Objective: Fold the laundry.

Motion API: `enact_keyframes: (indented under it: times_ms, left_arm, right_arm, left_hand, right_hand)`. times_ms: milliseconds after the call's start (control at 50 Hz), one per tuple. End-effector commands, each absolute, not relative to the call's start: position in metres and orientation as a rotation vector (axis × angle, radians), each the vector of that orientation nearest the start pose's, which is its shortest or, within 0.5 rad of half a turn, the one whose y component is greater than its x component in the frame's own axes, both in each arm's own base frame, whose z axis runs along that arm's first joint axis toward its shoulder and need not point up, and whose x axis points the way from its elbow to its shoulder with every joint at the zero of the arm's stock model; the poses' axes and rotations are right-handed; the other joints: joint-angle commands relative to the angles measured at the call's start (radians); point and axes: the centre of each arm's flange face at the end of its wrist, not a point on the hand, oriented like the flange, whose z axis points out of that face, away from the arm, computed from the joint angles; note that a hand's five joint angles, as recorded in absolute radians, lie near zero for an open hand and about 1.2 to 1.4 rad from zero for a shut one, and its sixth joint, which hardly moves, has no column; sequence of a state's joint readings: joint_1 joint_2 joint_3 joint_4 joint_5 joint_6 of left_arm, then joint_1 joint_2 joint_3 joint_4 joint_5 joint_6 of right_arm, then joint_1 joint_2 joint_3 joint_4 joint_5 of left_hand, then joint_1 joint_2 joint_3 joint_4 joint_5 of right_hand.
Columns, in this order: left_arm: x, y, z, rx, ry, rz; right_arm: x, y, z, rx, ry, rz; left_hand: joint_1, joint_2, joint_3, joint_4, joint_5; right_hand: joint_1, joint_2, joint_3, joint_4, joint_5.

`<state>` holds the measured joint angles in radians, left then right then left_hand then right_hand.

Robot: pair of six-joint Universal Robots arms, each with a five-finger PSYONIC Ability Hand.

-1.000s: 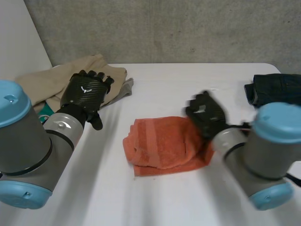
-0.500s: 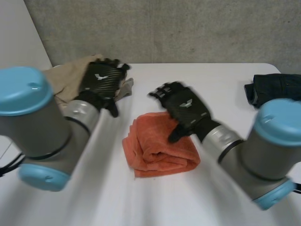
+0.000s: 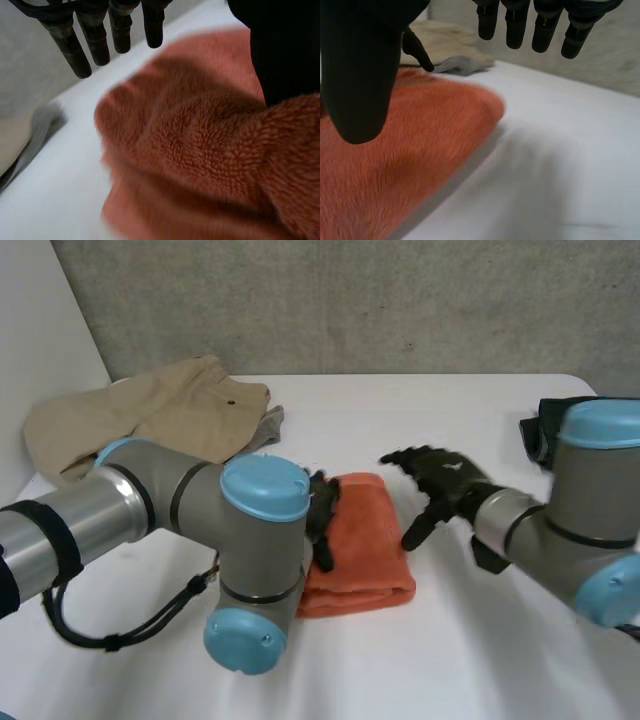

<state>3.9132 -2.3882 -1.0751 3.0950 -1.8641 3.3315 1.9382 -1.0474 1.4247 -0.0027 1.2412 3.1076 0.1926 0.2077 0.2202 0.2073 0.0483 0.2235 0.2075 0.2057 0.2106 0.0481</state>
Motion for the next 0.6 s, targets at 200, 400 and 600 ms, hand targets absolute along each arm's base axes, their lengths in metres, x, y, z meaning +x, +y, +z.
enact_keyframes:
  times_ms: [200, 400, 600]
  left_arm:
    - [-0.34, -0.213, 0.128, 1.082, 2.377, -1.608]
    - [-0.333, -0.234, 0.177, 0.966, 2.337, -1.809]
    - [-0.344, -0.232, 0.24, 1.185, 2.291, -2.164]
  right_arm:
    - [0.316, -0.277, 0.123, -0.903, 2.265, -1.38]
    - [0.31, -0.267, 0.17, -1.039, 2.206, -1.611]
    - [0.316, -0.208, 0.182, -1.102, 2.029, -1.734]
  left_hand:
    - [-0.014, -0.029, -0.042, -0.029, -0.045]
    - [-0.018, -0.033, -0.046, -0.033, -0.048]
    - [-0.014, -0.029, -0.042, -0.029, -0.045]
  right_hand:
    - [-0.049, -0.033, -0.031, -0.036, -0.048]
    - [-0.049, -0.033, -0.031, -0.036, -0.048]
    - [-0.049, -0.033, -0.031, -0.036, -0.048]
